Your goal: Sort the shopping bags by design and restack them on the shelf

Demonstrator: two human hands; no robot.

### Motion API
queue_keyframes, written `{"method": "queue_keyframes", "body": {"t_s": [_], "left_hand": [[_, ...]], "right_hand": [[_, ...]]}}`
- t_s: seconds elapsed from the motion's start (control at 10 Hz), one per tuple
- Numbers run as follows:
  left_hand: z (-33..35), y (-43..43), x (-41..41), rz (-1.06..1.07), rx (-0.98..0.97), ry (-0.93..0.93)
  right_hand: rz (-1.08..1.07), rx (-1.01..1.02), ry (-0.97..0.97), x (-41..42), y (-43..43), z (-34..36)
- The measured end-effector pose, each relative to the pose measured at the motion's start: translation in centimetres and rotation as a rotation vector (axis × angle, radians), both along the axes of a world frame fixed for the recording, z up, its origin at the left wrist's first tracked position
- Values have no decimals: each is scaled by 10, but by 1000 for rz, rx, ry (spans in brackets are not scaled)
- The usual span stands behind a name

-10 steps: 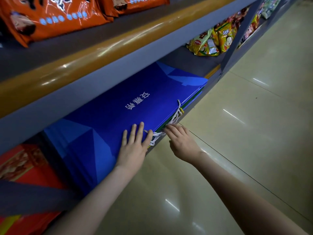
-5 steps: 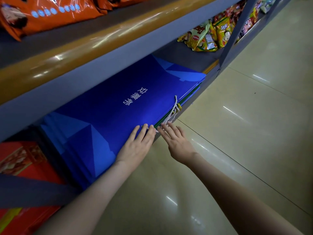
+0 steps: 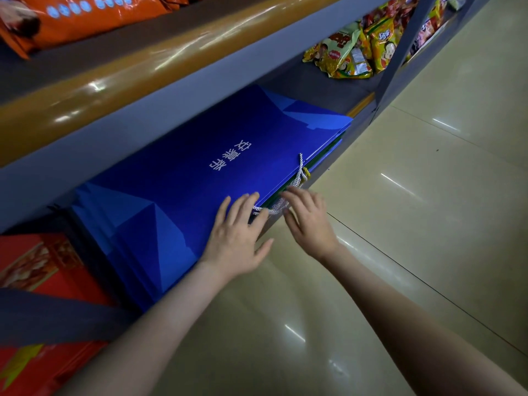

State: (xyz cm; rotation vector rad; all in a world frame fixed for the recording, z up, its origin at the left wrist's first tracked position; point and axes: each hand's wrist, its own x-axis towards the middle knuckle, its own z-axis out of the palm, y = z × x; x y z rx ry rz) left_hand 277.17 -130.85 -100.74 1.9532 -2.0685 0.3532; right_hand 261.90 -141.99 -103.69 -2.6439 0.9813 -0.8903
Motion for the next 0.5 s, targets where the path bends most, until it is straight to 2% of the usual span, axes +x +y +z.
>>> {"method": "queue_keyframes", "body": {"t_s": [0.1, 0.2, 0.3, 0.4, 0.5], "left_hand": [[13, -14, -8, 106, -77, 53], [22, -31, -14, 169, -34, 98], [27, -44, -22, 205, 54, 161], [44, -47, -32, 270, 208, 223], [68, -46, -46, 319, 367, 264]], "right_hand": [[-101, 17, -91, 11, -13, 17], [-91, 85, -70, 14, -26, 27], [30, 234, 13, 12, -32, 31], [36, 449, 36, 7, -26, 49], [-15, 538, 11, 2, -9, 77]]}}
